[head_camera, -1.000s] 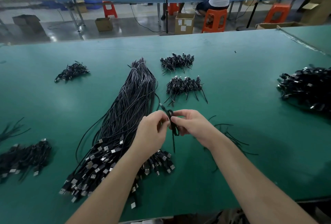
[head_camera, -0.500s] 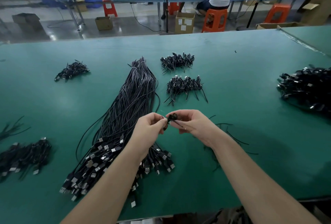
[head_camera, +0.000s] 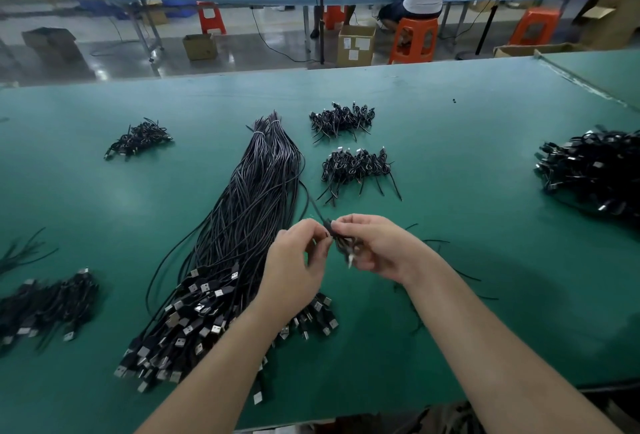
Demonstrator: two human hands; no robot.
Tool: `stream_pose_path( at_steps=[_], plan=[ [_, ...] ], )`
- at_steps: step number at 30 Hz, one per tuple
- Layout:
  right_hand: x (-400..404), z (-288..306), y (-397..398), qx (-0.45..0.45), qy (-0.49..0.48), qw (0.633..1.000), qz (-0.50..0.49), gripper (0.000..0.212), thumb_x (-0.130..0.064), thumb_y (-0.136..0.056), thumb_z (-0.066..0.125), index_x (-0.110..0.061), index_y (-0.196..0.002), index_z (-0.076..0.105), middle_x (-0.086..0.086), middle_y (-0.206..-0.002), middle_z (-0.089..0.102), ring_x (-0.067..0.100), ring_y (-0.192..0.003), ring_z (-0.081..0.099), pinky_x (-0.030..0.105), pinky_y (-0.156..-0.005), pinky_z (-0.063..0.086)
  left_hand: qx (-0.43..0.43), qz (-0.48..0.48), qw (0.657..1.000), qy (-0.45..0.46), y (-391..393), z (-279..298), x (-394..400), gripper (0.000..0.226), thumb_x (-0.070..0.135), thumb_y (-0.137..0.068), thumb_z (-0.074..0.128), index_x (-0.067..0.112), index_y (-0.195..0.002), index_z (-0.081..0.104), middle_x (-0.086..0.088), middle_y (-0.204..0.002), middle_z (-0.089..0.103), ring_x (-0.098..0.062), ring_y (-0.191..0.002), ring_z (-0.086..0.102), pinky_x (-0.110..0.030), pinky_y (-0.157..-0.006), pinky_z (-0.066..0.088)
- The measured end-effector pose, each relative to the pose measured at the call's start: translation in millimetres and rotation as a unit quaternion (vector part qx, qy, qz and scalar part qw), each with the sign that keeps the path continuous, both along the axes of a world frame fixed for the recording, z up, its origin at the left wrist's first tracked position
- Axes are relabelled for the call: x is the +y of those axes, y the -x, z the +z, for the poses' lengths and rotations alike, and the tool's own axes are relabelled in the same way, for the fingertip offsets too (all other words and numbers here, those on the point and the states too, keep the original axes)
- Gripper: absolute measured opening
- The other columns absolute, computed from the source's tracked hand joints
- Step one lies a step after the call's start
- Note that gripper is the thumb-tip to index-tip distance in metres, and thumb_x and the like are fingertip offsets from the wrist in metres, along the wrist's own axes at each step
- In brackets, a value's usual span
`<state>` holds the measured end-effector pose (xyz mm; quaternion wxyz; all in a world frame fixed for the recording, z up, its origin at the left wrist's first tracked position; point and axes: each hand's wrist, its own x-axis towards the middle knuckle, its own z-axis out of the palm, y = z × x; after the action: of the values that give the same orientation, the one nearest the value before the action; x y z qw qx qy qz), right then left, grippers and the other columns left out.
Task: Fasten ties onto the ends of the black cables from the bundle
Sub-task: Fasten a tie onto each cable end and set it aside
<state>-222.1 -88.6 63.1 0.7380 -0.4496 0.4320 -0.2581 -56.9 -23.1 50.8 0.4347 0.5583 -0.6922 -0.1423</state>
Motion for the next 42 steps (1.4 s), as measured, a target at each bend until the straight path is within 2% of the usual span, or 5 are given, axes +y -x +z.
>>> stream_pose_path(
  at_steps=[5, 15, 23, 32, 42],
  plan=[
    [3, 2, -4, -0.149, -0.064, 0.987, -0.003, 0.002, -0.009, -0.093, 0.058, -0.011, -0.092, 0.059, -0.002, -0.056, 0.050, 0.005, -0.032, 0.037, 0.017, -0.030, 0.029, -0.073, 0.001, 0.992, 0.098, 7, 1, 6, 0.009, 0.011, -0.095, 0.062, 0.011, -0.086, 0.060, 0.012, -0.082, 0.055, -0.019, -0.074, 0.045, -0.025, -0.068, 0.037],
    [8, 2, 3, 0.151, 0.389, 0.908, 0.047, 0.039, 0.001, -0.090, 0.070, -0.027, -0.118, 0.073, -0.017, -0.142, 0.053, 0.001, -0.094, 0.062, 0.014, -0.065, 0.043, 0.280, 0.004, 0.911, -0.302, -14, 11, -9, 0.016, 0.010, -0.097, 0.063, 0.007, -0.081, 0.065, -0.002, -0.066, 0.061, -0.011, -0.051, 0.046, -0.027, -0.060, 0.039],
    [3, 3, 2, 0.187, 0.310, 0.932, 0.036, 0.012, -0.025, -0.095, 0.070, -0.027, -0.105, 0.066, -0.006, -0.069, 0.070, 0.006, -0.059, 0.060, 0.024, -0.060, 0.049, 0.311, 0.002, 0.911, -0.272, -11, 10, -7, 0.013, 0.011, -0.096, 0.066, 0.006, -0.084, 0.064, 0.003, -0.062, 0.058, -0.012, -0.053, 0.042, -0.022, -0.052, 0.035],
    [11, 7, -9, -0.008, 0.018, 0.999, -0.031, 0.016, -0.011, -0.101, 0.054, -0.016, -0.096, 0.068, 0.005, -0.068, 0.059, 0.013, -0.052, 0.047, 0.024, -0.047, 0.044, -0.207, 0.016, 0.961, 0.184, -1, -9, -3, 0.010, 0.003, -0.091, 0.064, 0.010, -0.085, 0.066, 0.004, -0.078, 0.063, -0.019, -0.062, 0.047, -0.035, -0.072, 0.039],
    [12, 2, 3, 0.145, 0.214, 0.966, -0.004, 0.011, -0.016, -0.092, 0.073, -0.019, -0.103, 0.075, 0.009, -0.095, 0.069, 0.009, -0.072, 0.059, 0.025, -0.072, 0.053, 0.306, -0.021, 0.896, -0.322, -12, 10, -12, 0.016, 0.011, -0.096, 0.063, 0.009, -0.081, 0.064, 0.000, -0.065, 0.059, -0.010, -0.051, 0.044, -0.022, -0.055, 0.036]
  ],
)
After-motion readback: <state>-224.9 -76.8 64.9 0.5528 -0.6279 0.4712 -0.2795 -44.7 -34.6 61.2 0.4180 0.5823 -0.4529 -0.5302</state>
